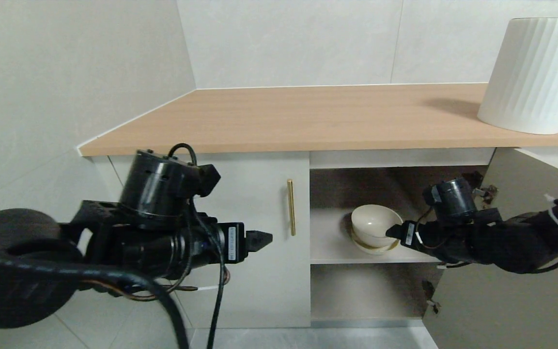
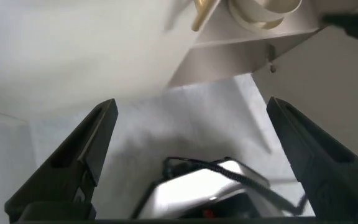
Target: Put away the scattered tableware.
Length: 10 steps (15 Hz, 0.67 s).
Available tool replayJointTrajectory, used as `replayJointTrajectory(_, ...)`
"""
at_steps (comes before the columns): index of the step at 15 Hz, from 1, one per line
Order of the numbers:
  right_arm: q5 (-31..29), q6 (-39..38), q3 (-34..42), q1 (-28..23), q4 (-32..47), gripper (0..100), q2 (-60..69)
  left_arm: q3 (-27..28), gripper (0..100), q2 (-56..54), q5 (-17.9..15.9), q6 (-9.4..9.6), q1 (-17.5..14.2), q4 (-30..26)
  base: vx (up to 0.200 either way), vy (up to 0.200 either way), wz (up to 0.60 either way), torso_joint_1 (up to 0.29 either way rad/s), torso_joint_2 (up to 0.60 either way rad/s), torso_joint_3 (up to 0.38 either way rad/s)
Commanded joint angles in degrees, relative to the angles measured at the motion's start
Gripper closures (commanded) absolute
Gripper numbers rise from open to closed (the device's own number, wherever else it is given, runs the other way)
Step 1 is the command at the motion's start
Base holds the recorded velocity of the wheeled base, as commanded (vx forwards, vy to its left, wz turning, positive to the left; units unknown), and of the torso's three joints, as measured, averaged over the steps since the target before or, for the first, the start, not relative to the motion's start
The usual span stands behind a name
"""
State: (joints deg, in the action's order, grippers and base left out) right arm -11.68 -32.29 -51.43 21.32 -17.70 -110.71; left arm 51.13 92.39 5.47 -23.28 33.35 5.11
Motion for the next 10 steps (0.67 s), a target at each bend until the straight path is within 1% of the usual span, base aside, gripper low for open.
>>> replayJointTrajectory(1, 0.87, 1.53, 7.84, 3.64, 3.64, 0, 15.44, -7.53, 0, -12.59, 0.06, 4.3, -1.1, 0.17, 0.0, 0.0, 0.0, 0.0, 0.0, 0.0)
replayJointTrajectory(2, 0.78, 1.97, 8.45, 3.9, 4.43, 0, 16.94, -8.5, 0, -13.64, 0.15, 4.65, -1.1, 0.17, 0.0, 0.0, 0.0, 0.0, 0.0, 0.0)
replayJointTrajectory(3, 0.96, 2.59, 9.68, 5.05, 7.15, 0, 20.8, -10.26, 0, -16.28, 0.15, 4.74, -1.1, 0.17, 0.0, 0.0, 0.0, 0.0, 0.0, 0.0)
replayJointTrajectory(4, 1.22, 2.67, 10.04, 5.75, 10.93, 0, 23.62, -11.84, 0, -18.3, 0.24, 4.56, -1.27, 0.17, 0.0, 0.0, 0.0, 0.0, 0.0, 0.0)
replayJointTrajectory(5, 1.04, 2.67, 10.12, 6.63, 15.33, 0, 26.25, -12.63, 0, -19.79, 0.06, 4.65, -2.24, 0.25, 0.0, 0.0, 0.0, 0.0, 0.0, 0.0)
replayJointTrajectory(6, 1.22, 2.5, 10.3, 6.72, 19.19, 0, 29.42, -12.81, 0, -20.06, 0.15, 4.91, -2.59, 0.25, 0.0, 0.0, 0.0, 0.0, 0.0, 0.0)
replayJointTrajectory(8, 1.31, 3.03, 11.62, 6.98, 21.04, 0, 31.35, -12.37, 0, -19.88, 0.15, 5.09, -2.77, 0.25, 0.0, 0.0, 0.0, 0.0, 0.0, 0.0)
replayJointTrajectory(10, 1.04, 5.4, 12.23, 7.59, 21.22, 0, 34.07, -12.28, 0, -18.92, 0.15, 5.0, -2.77, 0.25, -0.2, 0.0, 0.0, 0.007, 0.0, 0.0)
